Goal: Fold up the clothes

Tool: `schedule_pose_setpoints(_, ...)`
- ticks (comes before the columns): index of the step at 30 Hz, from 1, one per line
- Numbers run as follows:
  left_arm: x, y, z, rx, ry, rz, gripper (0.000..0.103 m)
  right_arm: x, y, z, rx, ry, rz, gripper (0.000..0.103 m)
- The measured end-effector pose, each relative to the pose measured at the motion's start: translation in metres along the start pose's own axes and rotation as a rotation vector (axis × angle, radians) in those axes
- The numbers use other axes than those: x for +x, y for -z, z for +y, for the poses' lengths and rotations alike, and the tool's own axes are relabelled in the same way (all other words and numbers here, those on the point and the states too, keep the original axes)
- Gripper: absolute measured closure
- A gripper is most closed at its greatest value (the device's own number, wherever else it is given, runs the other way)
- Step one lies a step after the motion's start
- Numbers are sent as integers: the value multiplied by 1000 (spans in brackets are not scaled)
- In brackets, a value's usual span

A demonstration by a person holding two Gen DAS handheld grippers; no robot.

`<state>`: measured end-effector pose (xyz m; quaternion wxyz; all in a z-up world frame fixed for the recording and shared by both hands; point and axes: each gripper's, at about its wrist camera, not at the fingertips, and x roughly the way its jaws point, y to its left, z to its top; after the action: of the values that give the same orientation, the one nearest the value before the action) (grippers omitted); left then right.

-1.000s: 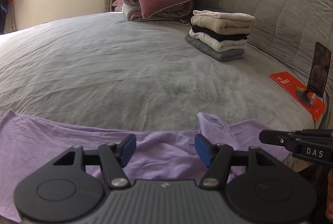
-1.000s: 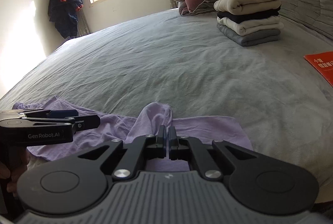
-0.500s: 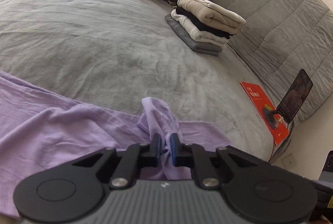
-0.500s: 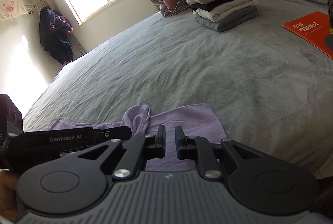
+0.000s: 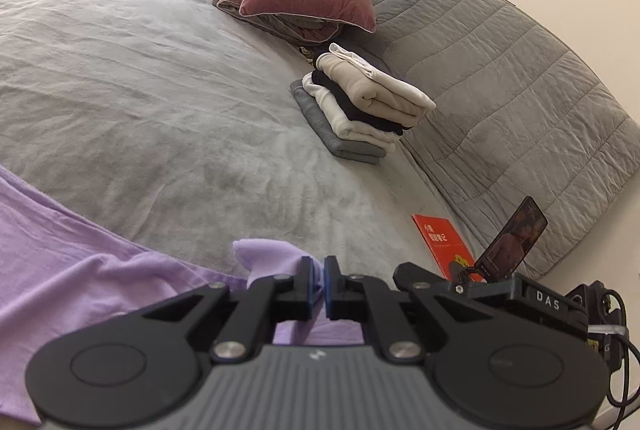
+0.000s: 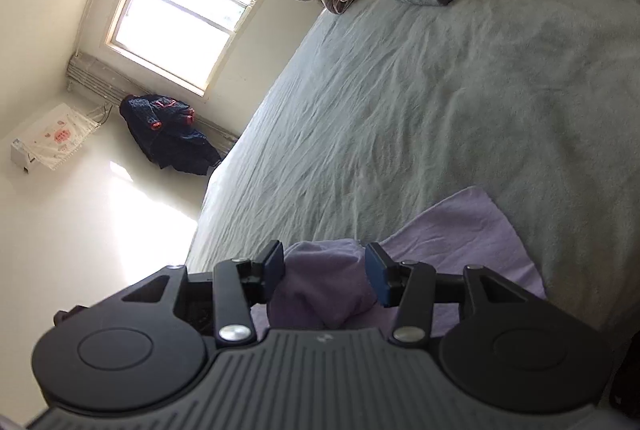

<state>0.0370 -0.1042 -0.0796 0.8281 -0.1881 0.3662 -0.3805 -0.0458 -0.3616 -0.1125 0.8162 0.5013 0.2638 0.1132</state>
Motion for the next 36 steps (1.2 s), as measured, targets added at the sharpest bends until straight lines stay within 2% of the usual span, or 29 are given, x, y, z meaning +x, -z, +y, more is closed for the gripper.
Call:
schedule_pose_setpoints(2, 0, 5, -5, 15, 36, 10, 98, 1, -2, -5, 63, -29, 24, 53)
schedule_pose_setpoints(5, 7, 19, -16, 62, 88, 56, 98, -2, 1, -10, 95, -8, 53, 51)
schedule_pose_setpoints(7, 16, 32, -22, 99, 116, 103, 98, -6, 4, -16, 113, 5, 56, 45)
schedule_pose_setpoints(11, 31, 57, -29, 127, 201, 214, 98, -17, 9, -28, 163, 10, 62, 45)
schedule_pose_setpoints(15, 39, 73, -38, 203, 215, 316, 98, -24, 12, -36, 180, 24, 72, 45)
schedule_pose_setpoints(19, 32, 75, -41, 259, 228, 337, 93, -26, 12, -35, 139, 59, 76, 45)
schedule_pose_setpoints(22, 22, 66, -35, 262, 208, 315, 88, -27, 13, -30, 87, 86, 61, 45)
schedule_pose_setpoints(25, 14, 51, -24, 250, 157, 278, 83, -28, 13, -24, 32, 115, 44, 45)
schedule_pose_setpoints(33, 6, 18, 0, 216, 31, 200, 80, -29, 12, -25, 5, 145, 17, 46)
schedule_pose_setpoints(36, 5, 9, 9, 218, -26, 184, 75, -28, 13, -23, -39, 183, 6, 69)
